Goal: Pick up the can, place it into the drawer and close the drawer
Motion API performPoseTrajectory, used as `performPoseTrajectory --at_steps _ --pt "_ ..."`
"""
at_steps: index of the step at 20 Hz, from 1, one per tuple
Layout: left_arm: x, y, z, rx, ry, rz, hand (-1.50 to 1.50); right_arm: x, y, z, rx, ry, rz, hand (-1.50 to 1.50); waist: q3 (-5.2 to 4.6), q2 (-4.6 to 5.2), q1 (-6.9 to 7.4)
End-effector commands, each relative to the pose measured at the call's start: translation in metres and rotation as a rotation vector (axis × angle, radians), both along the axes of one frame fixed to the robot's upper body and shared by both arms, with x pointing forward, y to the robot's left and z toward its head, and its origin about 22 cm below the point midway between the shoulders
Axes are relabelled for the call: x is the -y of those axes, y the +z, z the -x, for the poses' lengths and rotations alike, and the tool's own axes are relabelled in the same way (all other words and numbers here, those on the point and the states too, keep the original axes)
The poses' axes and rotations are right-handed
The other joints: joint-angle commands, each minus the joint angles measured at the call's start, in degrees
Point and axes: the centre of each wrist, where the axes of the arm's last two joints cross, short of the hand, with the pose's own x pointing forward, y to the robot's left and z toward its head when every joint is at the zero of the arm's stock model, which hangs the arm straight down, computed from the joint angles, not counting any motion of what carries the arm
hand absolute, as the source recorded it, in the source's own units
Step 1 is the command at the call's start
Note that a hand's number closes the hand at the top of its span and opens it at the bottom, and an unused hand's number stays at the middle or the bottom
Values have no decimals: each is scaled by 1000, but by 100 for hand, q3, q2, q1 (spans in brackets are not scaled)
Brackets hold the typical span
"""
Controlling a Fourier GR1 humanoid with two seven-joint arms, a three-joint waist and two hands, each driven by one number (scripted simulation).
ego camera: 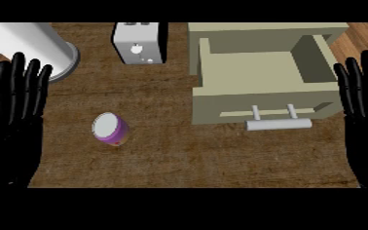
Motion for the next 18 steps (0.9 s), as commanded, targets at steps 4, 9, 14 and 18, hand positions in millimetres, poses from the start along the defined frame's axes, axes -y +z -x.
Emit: performPoseTrajectory --at_steps 4,9,14,18 --pt "10 -6 15 -19 417 53 -150 4 2 10 -34 7 -20 -150 73 46 287" --pt "-12 -41 25 -300 800 263 -150 14 -35 15 -294 -144 -90 -150 68 105 326" --pt "46 -46 41 -349 861 327 -150 12 -21 12 -312 -124 -103 -150 76 68 237" --pt "75 -37 35 -317 880 334 -150 13 -23 16 -330 -133 -92 -150 70 78 214"
